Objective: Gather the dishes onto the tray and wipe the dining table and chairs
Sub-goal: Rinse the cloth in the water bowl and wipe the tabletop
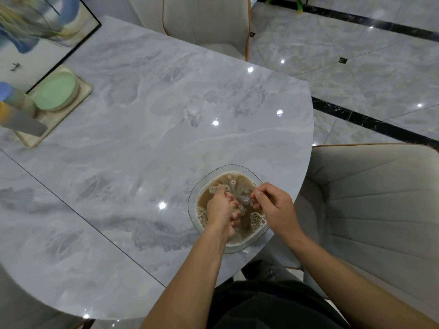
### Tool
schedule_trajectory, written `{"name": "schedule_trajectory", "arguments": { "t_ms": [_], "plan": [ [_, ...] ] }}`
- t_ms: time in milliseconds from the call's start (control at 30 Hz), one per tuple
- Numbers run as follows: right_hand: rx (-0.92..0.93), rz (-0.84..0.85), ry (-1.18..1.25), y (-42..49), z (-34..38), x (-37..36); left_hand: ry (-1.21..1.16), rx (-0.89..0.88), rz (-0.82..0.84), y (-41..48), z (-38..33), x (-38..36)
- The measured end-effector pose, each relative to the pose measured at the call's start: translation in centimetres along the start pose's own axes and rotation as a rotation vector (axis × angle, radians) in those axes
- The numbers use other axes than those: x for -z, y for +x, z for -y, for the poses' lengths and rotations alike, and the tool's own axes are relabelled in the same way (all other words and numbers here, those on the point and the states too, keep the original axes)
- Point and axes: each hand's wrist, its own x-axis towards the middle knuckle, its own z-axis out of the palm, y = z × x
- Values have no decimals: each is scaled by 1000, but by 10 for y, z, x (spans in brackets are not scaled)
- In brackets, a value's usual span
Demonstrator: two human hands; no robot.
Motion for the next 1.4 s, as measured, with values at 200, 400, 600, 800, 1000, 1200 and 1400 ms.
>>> {"name": "schedule_trajectory", "arguments": {
  "t_ms": [200,400,600,800,1000,1200,1400],
  "plan": [
    [-32,-15,47,2,0,-1,-88,-43,58,-9,-12,-6],
    [-78,-41,111,3,0,-8,42,-90,60,-7,-37,-15],
    [-64,-54,64,2,-3,-13,432,-88,68,1,-12,-9],
    [-114,-46,249,4,10,-10,264,-44,214,0,-12,9],
    [-102,-17,244,8,11,-5,302,-50,322,-4,9,27],
    [-135,-12,268,12,17,-9,249,-167,217,-5,13,27],
    [-170,-9,273,13,18,-9,55,-238,21,-1,21,21]
  ]
}}
